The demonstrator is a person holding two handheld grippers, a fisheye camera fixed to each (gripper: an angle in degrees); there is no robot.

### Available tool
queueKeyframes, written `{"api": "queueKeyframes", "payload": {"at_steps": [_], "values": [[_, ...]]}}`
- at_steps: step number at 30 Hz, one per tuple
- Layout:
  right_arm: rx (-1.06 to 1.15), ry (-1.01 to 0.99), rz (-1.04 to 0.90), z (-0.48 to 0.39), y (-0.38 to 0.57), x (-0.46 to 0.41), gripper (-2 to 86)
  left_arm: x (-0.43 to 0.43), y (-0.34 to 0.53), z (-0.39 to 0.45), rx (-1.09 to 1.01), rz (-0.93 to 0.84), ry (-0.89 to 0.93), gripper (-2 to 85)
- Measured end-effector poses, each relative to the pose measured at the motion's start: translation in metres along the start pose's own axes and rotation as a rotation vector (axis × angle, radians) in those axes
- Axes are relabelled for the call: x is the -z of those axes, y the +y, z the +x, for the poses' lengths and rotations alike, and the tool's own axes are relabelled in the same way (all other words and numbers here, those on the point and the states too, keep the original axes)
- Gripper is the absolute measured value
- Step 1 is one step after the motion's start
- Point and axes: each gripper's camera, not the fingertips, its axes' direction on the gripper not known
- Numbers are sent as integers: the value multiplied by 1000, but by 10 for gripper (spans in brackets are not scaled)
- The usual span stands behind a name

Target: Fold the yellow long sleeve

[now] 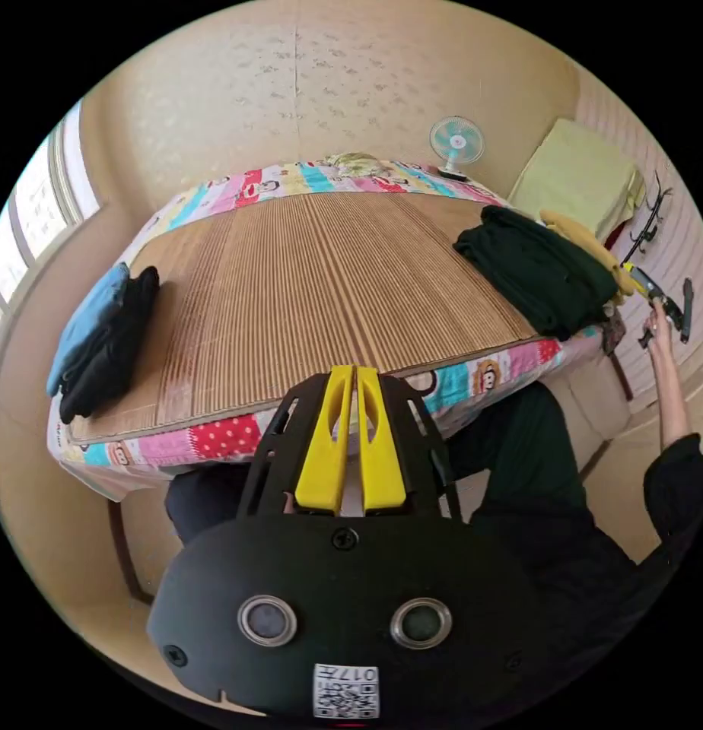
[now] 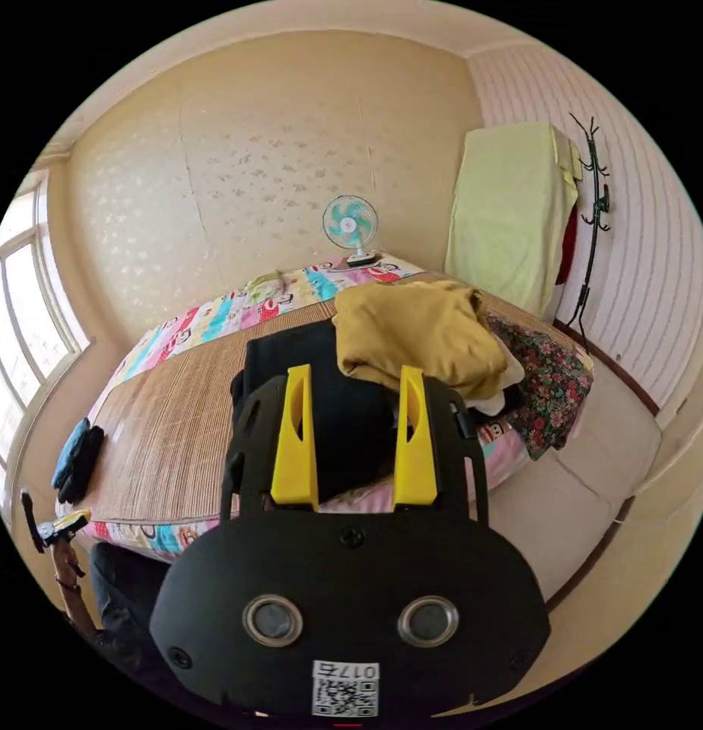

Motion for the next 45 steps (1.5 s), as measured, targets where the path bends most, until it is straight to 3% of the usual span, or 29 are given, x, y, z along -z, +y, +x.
{"api": "queueKeyframes", "payload": {"at_steps": [4,8,10,12,14,20,23,28,31,33,35,39,45], "values": [[-33,-91,-328,13,-56,-81,118,1,19,-23,79,-32,135,-4],[-15,-108,-133,-52,-118,-71,65,26,40,-46,137,5,172,-5],[103,-107,-54,-112,-143,-55,59,41,49,-52,144,43,150,-5],[294,-249,7,-197,-153,-38,59,56,60,-57,154,81,115,-5],[430,-411,-6,-257,-140,-32,64,62,65,-60,154,94,117,-5],[788,-779,-454,-412,11,-83,77,73,85,-77,183,109,149,-1],[711,-785,-453,-417,58,-118,83,87,99,-91,208,116,120,0],[484,-756,-447,-414,33,-189,139,106,119,-112,232,117,103,1],[569,-693,-480,-437,28,-235,135,112,130,-123,252,119,115,3],[682,-620,-652,-455,46,-278,92,113,137,-133,276,108,141,7],[776,-630,-534,-446,44,-260,59,116,143,-141,289,102,165,12],[802,-1114,-511,-386,47,-165,38,134,166,-166,356,185,180,55],[941,-1230,-705,-315,141,-87,22,138,162,-215,421,257,296,135]]}}
